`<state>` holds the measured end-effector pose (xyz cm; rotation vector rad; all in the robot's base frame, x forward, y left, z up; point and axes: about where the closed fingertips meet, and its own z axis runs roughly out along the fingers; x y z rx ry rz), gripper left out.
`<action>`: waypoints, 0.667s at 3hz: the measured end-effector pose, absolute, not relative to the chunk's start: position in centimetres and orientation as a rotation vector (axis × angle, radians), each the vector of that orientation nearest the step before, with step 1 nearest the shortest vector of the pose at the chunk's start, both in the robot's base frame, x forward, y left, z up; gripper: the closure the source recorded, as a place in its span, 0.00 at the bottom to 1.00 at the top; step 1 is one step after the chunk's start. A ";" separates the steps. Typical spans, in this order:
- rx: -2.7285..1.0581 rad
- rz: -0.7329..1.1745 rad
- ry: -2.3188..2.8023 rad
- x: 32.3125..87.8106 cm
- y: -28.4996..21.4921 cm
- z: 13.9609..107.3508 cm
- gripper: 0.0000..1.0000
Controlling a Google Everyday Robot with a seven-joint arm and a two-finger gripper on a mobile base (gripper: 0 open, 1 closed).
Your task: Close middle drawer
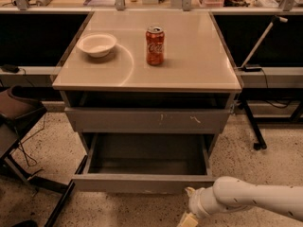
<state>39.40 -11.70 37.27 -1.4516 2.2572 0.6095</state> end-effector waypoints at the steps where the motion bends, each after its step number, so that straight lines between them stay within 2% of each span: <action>1: -1.430 0.620 2.275 40.1 -12.3 36.9 0.00; 2: -1.417 0.613 2.276 41.5 -12.5 37.1 0.00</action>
Offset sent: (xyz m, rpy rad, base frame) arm 0.2033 -0.0205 0.0278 0.0141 -0.0524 -0.1398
